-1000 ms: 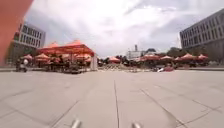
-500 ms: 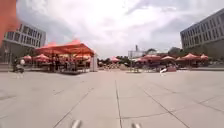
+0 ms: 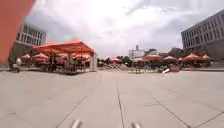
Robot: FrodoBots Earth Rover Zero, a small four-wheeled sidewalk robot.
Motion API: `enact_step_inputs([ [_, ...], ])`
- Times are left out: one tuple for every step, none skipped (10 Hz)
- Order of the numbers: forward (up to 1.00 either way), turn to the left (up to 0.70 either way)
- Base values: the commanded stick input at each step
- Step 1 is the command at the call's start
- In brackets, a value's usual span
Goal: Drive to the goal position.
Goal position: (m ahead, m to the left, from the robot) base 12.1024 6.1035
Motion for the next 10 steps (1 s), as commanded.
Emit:
enact_step_inputs([
  [0.85, 0.00],
  [0.85, 0.00],
  [0.85, 0.00],
  [0.85, 0.00],
  [0.85, 0.00],
  [0.85, 0.00],
  [0.85, 0.00],
  [0.85, 0.00],
  [0.85, 0.00],
  [0.85, 0.00],
])
